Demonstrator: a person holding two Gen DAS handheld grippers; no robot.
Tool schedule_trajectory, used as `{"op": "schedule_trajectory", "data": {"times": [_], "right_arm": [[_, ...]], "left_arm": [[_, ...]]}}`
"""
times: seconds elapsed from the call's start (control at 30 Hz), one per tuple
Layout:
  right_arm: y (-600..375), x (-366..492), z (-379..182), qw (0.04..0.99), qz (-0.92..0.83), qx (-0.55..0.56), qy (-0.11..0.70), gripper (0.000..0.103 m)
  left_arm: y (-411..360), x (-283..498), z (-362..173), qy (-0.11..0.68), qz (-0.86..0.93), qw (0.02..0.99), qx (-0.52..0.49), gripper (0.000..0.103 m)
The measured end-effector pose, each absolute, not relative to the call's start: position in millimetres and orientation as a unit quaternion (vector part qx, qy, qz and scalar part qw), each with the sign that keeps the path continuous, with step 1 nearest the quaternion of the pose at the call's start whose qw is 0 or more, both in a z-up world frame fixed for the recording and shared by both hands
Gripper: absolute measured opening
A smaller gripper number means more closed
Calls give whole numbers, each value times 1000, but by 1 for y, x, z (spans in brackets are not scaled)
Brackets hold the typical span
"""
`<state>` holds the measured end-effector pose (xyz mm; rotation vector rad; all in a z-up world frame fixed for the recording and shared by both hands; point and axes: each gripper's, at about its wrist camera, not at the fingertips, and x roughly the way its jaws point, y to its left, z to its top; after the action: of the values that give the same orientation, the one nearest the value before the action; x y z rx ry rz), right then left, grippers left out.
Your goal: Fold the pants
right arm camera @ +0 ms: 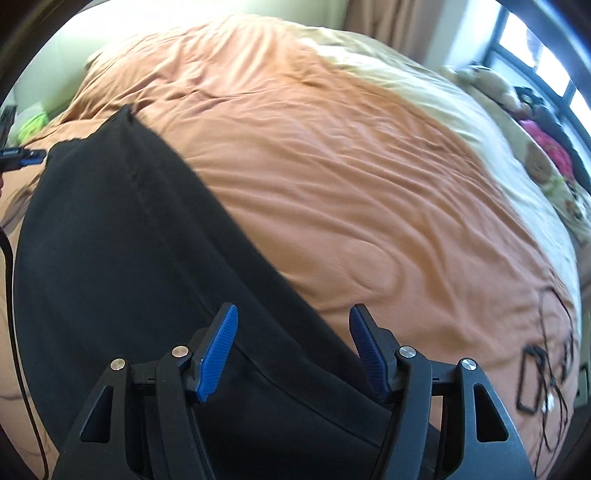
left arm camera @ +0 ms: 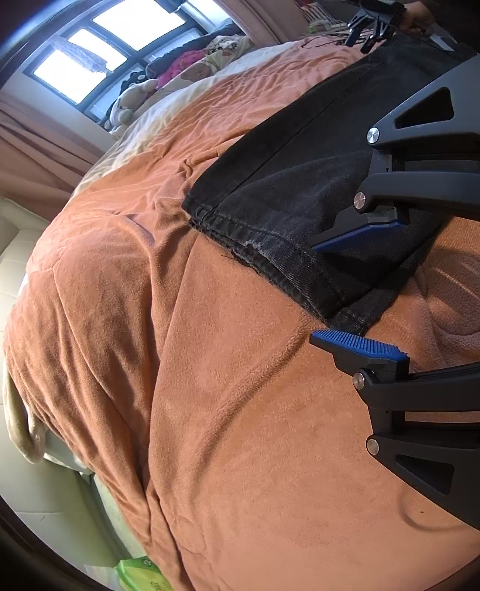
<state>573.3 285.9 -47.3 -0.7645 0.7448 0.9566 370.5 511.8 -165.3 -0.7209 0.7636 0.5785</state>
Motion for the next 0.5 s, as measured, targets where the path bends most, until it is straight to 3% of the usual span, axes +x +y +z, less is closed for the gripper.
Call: {"op": "schedule_trajectory", "data": {"times": [0.5], "right_arm": [[357, 580, -76, 697, 495, -376, 359, 61]], "left_arm": [[523, 381, -178, 367, 239, 834, -336, 47]]}}
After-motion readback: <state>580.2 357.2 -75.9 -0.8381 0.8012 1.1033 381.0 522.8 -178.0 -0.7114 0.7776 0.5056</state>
